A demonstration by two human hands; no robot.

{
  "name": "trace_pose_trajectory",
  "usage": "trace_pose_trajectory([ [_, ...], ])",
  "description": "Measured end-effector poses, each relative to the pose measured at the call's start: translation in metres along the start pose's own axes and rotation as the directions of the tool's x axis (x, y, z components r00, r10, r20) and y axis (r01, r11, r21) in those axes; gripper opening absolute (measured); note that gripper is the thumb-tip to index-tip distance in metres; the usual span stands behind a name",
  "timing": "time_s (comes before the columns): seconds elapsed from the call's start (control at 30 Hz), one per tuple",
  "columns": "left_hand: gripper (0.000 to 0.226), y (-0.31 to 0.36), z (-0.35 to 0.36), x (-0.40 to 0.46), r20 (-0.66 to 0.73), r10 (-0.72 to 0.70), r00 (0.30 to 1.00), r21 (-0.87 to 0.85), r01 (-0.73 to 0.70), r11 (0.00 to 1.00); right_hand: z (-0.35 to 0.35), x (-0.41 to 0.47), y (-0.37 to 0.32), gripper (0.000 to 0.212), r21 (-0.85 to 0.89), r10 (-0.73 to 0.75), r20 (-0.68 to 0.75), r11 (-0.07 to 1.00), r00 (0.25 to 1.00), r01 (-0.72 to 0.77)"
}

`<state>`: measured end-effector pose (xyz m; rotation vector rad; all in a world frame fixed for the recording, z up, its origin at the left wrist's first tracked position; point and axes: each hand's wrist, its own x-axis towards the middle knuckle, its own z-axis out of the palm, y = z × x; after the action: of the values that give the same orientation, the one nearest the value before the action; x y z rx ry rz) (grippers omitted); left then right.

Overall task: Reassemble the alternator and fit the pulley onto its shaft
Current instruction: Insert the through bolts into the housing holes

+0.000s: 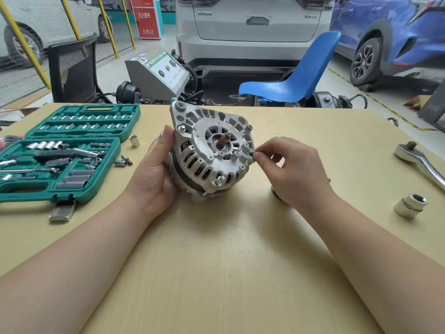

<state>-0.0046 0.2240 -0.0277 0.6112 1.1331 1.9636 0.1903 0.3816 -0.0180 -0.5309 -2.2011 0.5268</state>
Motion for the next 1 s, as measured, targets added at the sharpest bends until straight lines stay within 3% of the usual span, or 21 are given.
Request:
trace_pose_trajectory([
  [0.13,0.072,0.001,0.001,-0.001,0.003,-0.011,1.0,-0.015,0.011,1.0,0.001,0.001,-0.007,0.015,-0.286,-0.037,0.027,0.957,0.999,0.043],
  [0.23,0.076,0.001,0.0,-0.001,-0.006,-0.028,1.0,-0.035,0.028,0.999,-0.002,0.002,-0.01,0.022,-0.376,-0.047,0.051,0.924,0.998,0.063],
  [0.5,0.078,0.0,0.0,-0.002,-0.032,-0.028,0.999,-0.055,0.026,0.998,-0.003,0.002,-0.012,0.012,-0.448,-0.083,0.091,0.887,0.992,0.116],
  [0.77,0.082,0.0,0.001,-0.004,-0.076,-0.006,0.997,-0.065,0.001,0.998,0.003,0.008,-0.016,0.032,-0.551,-0.028,0.103,0.83,0.994,0.08],
  [1.0,0.087,0.001,-0.002,-0.004,-0.093,0.0,0.996,-0.088,-0.009,0.996,-0.002,0.009,-0.019,0.024,-0.568,-0.082,0.15,0.809,0.985,0.154],
])
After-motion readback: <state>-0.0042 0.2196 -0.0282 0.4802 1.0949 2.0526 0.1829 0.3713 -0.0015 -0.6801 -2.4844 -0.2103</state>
